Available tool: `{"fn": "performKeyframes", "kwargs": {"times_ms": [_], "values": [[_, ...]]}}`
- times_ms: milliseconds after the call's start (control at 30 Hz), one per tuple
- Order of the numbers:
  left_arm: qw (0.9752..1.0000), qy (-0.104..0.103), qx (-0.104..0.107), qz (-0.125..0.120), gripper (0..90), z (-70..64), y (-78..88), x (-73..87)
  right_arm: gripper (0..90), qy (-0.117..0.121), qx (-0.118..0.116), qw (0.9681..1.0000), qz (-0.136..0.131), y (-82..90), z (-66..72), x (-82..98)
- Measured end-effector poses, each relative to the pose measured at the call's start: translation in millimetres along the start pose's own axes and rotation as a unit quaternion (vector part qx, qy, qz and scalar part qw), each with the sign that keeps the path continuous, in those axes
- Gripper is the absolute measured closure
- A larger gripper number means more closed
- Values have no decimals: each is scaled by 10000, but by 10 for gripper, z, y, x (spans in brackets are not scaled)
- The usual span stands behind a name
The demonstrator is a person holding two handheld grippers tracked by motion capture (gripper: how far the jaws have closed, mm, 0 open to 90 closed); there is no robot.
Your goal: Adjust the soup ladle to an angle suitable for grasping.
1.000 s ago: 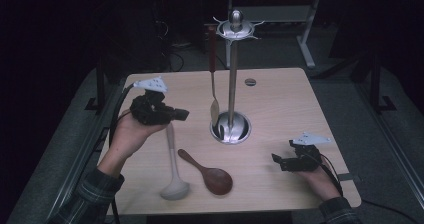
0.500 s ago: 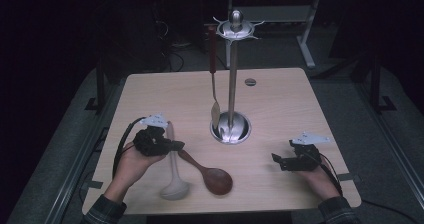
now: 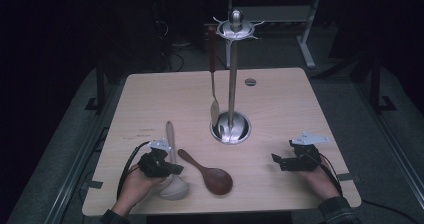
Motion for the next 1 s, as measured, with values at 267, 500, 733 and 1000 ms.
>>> {"fn": "performKeyframes", "kwargs": {"times_ms": [267,500,733,1000], "values": [[9995,-89,0,315,898,-30,-65,63,123,9,-3,10000,12,4,0,5],[9981,-113,-77,596,898,-25,1,160,122,49,-27,10000,43,-3,15,9],[9970,-12,-264,730,898,28,117,286,123,60,-25,10000,47,-7,14,9],[9948,195,-569,826,898,153,286,445,123,69,-31,10000,42,-13,19,0]]}}
Point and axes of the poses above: each handheld gripper's, and its own axes: y roughly backward along the jaws, x roughly out of its underside, z roughly to its left, the point moved 6 cm from there along -y, roughly forward along the jaws, and after that the axes turned 13 degrees about -y, right-handed, at the moved point
